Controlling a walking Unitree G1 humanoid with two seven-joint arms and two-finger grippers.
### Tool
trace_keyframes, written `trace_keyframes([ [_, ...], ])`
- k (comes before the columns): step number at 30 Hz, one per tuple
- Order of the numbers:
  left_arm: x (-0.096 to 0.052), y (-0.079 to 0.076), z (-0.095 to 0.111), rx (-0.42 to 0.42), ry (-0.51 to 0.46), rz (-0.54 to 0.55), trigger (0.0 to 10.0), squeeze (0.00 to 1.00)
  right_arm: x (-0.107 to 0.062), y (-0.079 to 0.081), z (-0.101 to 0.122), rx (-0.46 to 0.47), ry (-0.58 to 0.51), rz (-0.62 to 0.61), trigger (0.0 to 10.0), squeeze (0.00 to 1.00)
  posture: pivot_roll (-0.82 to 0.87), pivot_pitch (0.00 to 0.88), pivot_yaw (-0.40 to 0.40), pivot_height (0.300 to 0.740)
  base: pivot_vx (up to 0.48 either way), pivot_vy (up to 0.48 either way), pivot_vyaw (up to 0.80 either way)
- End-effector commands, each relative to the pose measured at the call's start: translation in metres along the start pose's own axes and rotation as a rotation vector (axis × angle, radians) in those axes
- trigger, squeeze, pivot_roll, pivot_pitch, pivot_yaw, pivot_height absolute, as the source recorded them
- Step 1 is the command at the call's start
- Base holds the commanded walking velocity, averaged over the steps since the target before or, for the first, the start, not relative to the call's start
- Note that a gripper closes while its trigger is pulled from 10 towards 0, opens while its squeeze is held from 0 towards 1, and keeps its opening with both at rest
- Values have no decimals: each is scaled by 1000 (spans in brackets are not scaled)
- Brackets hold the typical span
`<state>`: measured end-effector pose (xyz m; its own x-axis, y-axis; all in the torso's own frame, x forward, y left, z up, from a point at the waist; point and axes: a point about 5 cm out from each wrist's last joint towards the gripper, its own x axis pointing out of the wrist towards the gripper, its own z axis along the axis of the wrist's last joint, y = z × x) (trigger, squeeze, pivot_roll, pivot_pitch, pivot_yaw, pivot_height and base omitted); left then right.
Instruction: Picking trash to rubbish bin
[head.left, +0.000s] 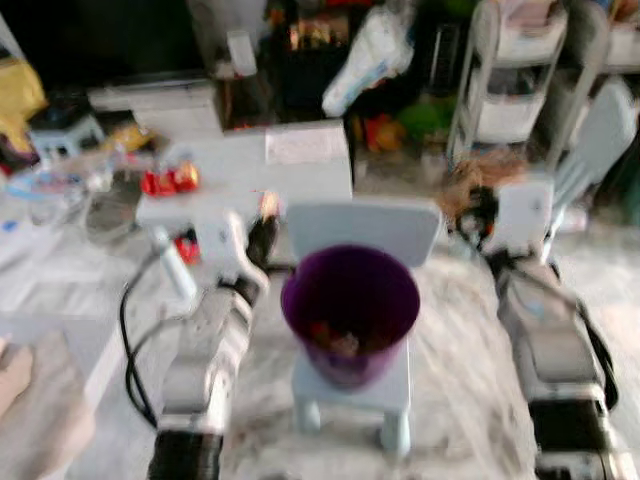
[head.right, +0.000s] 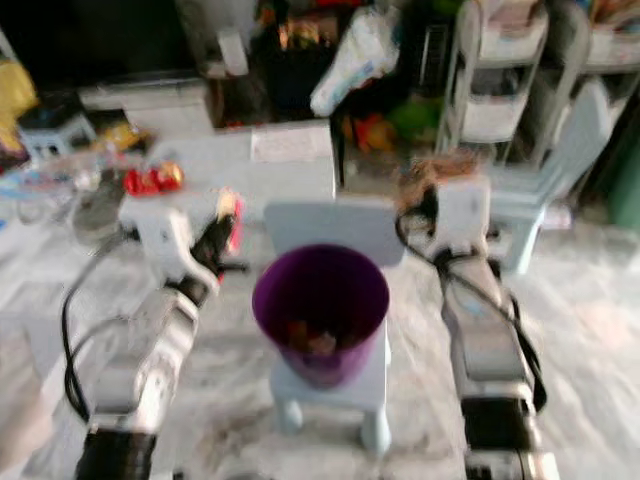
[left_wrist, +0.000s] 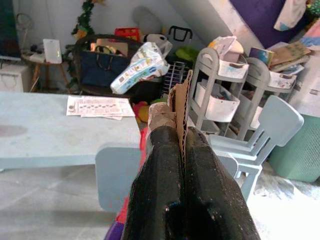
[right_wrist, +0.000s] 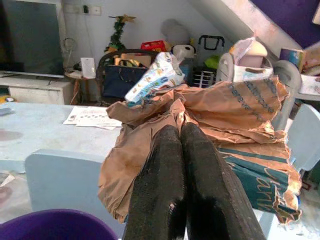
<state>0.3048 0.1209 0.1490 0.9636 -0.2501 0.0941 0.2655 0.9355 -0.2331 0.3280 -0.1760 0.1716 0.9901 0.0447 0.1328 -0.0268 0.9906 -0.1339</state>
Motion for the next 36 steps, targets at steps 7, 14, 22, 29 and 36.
trace_keyframes([
  [7,0,0,3,0,-15,-4,1373,0,1,-1,7,-5,-30,-7,10000,0,-46,57,84,740,227,0,0],
  [14,-1,-1,-2,6,5,-12,1569,0,1,-1,6,-4,-25,-3,10000,0,-46,57,84,740,0,0,0],
  [22,-3,6,-7,32,20,19,2118,0,1,4,1,9,-6,26,10000,0,-45,56,87,740,0,0,0],
  [29,-14,32,-30,100,90,105,824,0,-3,31,-11,56,39,180,10000,0,-43,56,89,740,0,0,0],
  [36,-44,63,-73,211,227,202,0,0,-6,48,-41,66,123,256,10000,0,-23,62,98,740,0,0,0],
])
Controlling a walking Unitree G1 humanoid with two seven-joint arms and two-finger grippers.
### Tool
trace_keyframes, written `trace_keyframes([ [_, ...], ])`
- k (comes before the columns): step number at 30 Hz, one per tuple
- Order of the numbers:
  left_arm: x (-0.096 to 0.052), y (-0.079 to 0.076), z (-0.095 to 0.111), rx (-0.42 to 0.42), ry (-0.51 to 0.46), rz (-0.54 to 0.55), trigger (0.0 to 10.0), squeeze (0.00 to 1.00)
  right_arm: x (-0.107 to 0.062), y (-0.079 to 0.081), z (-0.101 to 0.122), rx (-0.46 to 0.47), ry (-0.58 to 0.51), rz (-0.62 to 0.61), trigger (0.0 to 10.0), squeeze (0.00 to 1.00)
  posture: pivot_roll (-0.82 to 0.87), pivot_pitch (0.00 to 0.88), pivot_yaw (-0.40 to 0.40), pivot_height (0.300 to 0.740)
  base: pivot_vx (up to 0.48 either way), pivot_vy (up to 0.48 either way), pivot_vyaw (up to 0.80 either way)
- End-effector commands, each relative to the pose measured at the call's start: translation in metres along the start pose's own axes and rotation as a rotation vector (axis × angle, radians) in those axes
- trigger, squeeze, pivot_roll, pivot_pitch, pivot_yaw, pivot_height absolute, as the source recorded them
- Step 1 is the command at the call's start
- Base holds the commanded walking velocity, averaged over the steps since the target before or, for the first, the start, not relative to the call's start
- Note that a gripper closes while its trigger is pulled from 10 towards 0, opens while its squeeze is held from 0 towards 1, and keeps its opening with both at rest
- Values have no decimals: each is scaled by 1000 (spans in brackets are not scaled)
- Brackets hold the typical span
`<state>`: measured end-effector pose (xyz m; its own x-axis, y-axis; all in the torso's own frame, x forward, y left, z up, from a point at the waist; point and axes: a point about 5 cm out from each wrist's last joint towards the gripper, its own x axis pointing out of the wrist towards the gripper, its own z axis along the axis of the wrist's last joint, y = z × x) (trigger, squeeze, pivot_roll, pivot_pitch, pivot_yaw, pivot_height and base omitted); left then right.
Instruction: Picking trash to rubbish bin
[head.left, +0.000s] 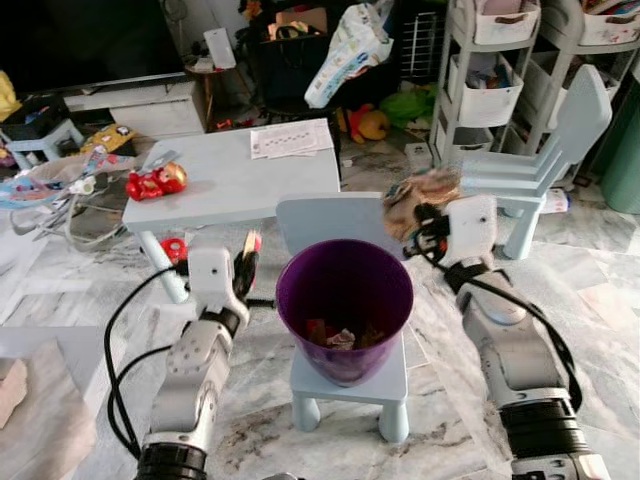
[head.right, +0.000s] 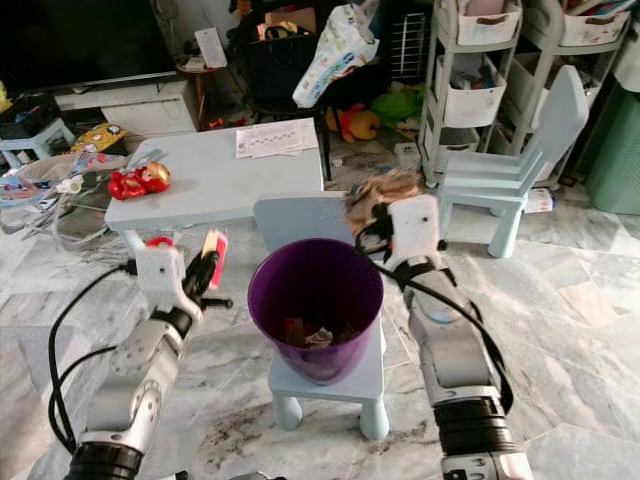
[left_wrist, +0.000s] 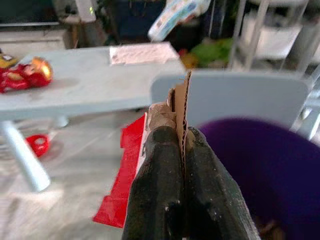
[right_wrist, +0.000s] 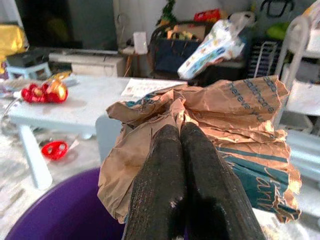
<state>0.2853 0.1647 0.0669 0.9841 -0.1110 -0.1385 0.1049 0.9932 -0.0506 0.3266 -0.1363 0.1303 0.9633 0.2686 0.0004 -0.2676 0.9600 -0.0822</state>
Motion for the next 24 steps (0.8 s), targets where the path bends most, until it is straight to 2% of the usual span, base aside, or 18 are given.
trace_keyframes([
  [1,-9,14,-18,46,47,46,0,0,1,5,-16,12,48,23,10000,0,-18,64,99,740,0,0,0],
  [5,-16,19,-31,75,84,54,0,0,0,7,-29,45,80,35,10000,0,-8,66,101,740,0,0,0],
  [7,-29,26,-54,116,155,61,353,0,-1,15,-51,69,147,94,10000,0,1,73,106,740,0,0,0],
  [8,-32,29,-60,129,169,64,0,0,-1,18,-57,78,168,111,10000,0,4,75,108,740,0,0,0],
  [12,-41,34,-70,149,194,73,0,0,-1,23,-68,69,203,133,10000,0,20,81,110,740,0,0,0],
  [13,-50,39,-76,139,212,90,0,0,-1,28,-75,73,229,140,10000,0,37,88,109,740,0,0,0],
  [19,-71,44,-85,152,233,81,0,0,0,35,-83,86,258,149,10000,0,74,103,112,740,0,0,0],
  [24,-79,47,-87,155,233,82,0,0,3,32,-83,89,254,133,10000,0,90,115,116,740,0,0,0],
])
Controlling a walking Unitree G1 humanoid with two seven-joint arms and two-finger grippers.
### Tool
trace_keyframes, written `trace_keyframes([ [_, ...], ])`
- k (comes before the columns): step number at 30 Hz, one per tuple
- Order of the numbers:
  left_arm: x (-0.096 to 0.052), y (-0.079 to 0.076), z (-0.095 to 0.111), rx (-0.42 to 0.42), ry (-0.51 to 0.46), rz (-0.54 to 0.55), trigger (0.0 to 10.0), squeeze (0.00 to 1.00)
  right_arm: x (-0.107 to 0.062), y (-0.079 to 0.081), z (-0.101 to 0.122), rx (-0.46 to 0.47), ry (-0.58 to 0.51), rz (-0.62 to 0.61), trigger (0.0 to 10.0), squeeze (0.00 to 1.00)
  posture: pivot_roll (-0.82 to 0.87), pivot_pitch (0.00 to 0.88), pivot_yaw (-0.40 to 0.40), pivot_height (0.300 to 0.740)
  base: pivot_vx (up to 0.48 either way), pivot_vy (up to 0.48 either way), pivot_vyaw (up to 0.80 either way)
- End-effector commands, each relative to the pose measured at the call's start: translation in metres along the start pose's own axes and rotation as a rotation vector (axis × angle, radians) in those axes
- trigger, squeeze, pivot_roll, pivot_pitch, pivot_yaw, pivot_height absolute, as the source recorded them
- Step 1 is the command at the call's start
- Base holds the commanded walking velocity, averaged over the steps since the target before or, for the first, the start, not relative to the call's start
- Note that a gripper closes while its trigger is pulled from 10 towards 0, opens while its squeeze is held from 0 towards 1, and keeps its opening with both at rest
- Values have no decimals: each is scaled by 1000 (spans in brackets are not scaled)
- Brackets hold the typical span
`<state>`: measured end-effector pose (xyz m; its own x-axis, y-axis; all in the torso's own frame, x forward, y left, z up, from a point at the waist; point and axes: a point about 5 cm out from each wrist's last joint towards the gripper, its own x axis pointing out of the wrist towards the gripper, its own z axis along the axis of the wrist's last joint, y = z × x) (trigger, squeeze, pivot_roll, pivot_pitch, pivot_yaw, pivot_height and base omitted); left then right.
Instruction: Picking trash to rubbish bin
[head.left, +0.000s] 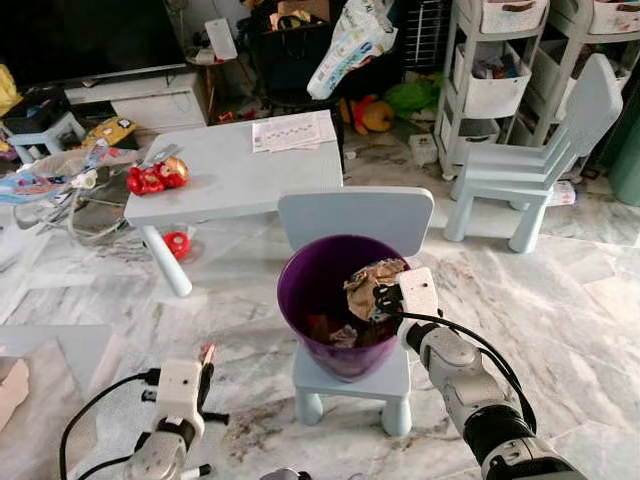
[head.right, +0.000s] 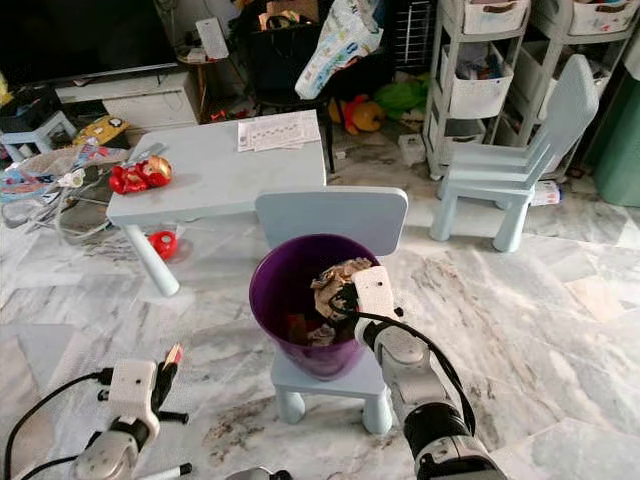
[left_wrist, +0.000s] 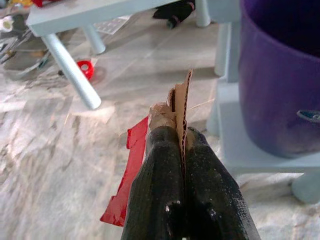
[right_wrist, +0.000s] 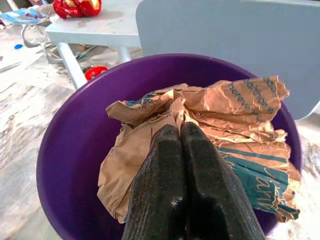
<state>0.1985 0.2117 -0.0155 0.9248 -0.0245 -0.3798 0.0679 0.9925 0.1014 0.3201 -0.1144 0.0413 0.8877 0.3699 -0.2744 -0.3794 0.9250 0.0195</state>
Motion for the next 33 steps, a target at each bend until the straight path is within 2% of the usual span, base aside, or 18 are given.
trace_keyframes([
  [1,-6,9,0,21,-16,9,0,0,5,-1,8,7,-32,-8,10000,0,104,129,122,740,0,0,0],
  [4,-13,12,-3,24,-10,9,0,0,6,-3,10,12,-45,-16,10000,0,112,140,129,740,0,0,0],
  [5,-16,14,-5,26,-6,9,0,0,7,-5,13,31,-55,-14,10000,463,114,145,132,740,0,0,0],
  [6,-21,15,-6,29,0,6,0,0,7,-7,16,45,-68,-16,10000,1000,118,155,134,740,0,0,0],
  [11,-26,19,-8,33,7,6,0,0,9,-9,21,23,-80,-37,10000,1000,122,172,137,740,0,0,0],
  [15,-27,18,-7,30,5,4,0,0,11,-8,22,69,-90,-23,10000,1000,124,180,138,740,0,0,0],
  [21,-25,15,-5,29,3,-6,0,0,12,-7,23,52,-93,-35,10000,1000,118,180,139,740,0,0,0],
  [24,-14,11,8,21,-38,-17,0,0,11,-8,22,25,-87,-72,10000,1000,104,172,131,740,0,0,0],
  [25,-9,9,14,17,-57,-23,0,0,10,-7,21,22,-89,-62,10000,1000,99,170,129,740,0,0,0],
  [26,3,3,28,3,-95,-38,0,0,7,-4,18,-12,-94,-43,10000,1000,82,164,125,740,0,0,0],
  [29,14,-3,41,-10,-130,-62,0,0,4,-1,16,-20,-105,-12,10000,1000,61,160,124,740,0,0,0],
  [30,21,-8,49,-15,-149,-81,0,0,0,1,16,-31,-110,10,10000,1000,37,156,123,740,0,0,0],
  [31,34,-20,65,-29,-188,-126,0,0,-10,5,15,-42,-113,66,10000,1000,13,151,124,740,0,0,0],
  [32,34,-20,65,-29,-188,-126,0,0,-10,5,15,-42,-113,66,10000,1000,13,151,124,740,0,0,0],
  [33,42,-31,76,-34,-216,-166,0,0,-20,9,14,-45,-98,121,10000,957,-15,144,126,740,0,0,0],
])
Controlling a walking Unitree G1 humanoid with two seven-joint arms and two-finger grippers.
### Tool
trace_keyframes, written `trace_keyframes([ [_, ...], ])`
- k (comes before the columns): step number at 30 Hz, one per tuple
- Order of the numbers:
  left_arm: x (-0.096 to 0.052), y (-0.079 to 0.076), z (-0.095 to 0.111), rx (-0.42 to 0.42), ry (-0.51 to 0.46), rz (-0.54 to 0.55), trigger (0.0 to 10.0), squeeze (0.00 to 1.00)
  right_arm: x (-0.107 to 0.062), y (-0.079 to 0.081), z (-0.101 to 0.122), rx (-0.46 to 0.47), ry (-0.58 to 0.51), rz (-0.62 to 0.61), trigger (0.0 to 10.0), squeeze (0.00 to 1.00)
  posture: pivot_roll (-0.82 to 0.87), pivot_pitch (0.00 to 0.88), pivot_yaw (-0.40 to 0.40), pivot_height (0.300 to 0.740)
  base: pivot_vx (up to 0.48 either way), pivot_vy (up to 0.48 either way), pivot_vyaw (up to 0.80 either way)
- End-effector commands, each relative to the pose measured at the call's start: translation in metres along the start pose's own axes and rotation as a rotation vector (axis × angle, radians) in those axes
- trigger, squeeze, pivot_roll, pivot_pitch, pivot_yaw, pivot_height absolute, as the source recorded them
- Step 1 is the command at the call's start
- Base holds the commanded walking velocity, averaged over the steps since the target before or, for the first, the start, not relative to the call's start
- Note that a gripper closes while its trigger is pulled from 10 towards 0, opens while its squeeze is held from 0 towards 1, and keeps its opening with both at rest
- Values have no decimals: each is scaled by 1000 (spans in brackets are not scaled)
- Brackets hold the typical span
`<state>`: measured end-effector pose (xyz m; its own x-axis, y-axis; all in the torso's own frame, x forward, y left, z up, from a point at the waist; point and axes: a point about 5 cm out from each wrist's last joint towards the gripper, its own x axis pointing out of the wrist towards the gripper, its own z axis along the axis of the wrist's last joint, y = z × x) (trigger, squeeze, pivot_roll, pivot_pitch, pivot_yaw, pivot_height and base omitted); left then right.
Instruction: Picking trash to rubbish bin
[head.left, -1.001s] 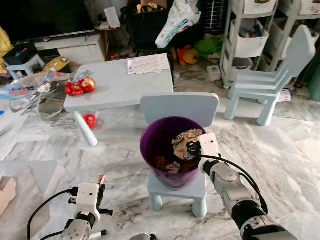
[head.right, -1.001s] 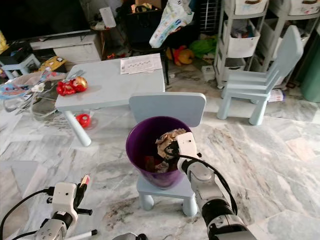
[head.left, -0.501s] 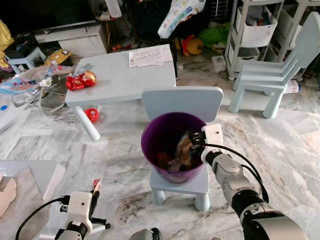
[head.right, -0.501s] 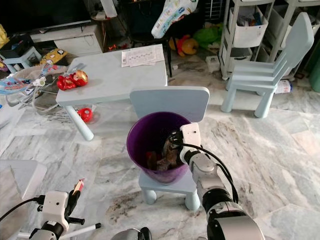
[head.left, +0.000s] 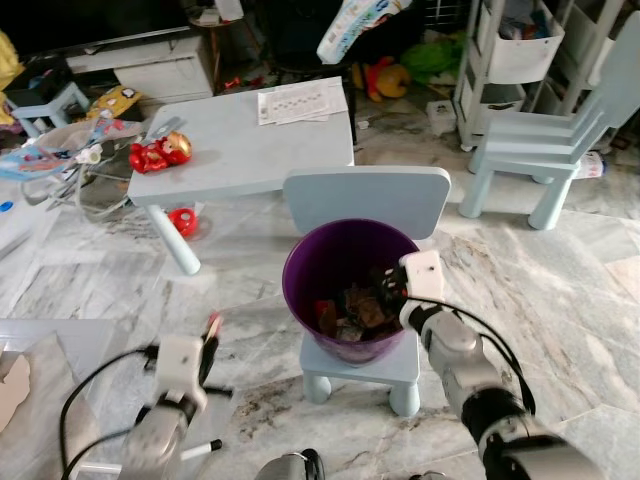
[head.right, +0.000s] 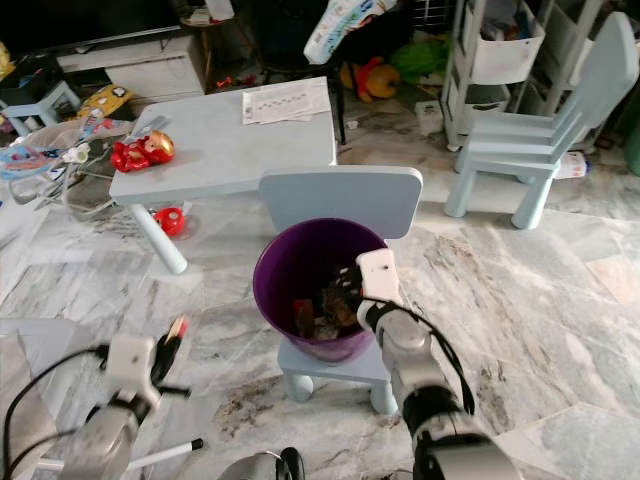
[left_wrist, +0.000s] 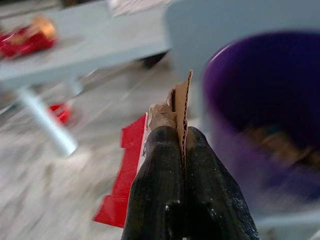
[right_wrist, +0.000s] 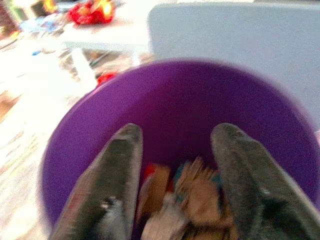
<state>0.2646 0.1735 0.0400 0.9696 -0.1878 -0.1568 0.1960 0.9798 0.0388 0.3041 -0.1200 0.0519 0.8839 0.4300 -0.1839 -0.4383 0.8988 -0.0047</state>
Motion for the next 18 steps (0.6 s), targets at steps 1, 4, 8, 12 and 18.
trace_keyframes([
  [1,0,-3,-5,-14,27,-23,0,0,0,8,8,-4,-6,64,10000,957,-15,144,126,740,0,0,0],
  [4,24,-28,14,-31,-27,-130,0,0,-28,12,12,5,22,130,10000,678,-56,132,129,740,0,0,0],
  [8,38,-51,23,-38,-49,-219,0,0,-49,19,18,26,69,214,10000,682,-88,120,132,740,0,0,0],
  [12,44,-64,25,-52,-54,-261,0,0,-60,26,21,13,122,291,10000,639,-102,114,133,740,0,0,0],
  [18,52,-86,23,-63,-33,-301,3686,0,-70,28,16,47,232,337,10000,627,-116,97,130,740,0,0,0],
])
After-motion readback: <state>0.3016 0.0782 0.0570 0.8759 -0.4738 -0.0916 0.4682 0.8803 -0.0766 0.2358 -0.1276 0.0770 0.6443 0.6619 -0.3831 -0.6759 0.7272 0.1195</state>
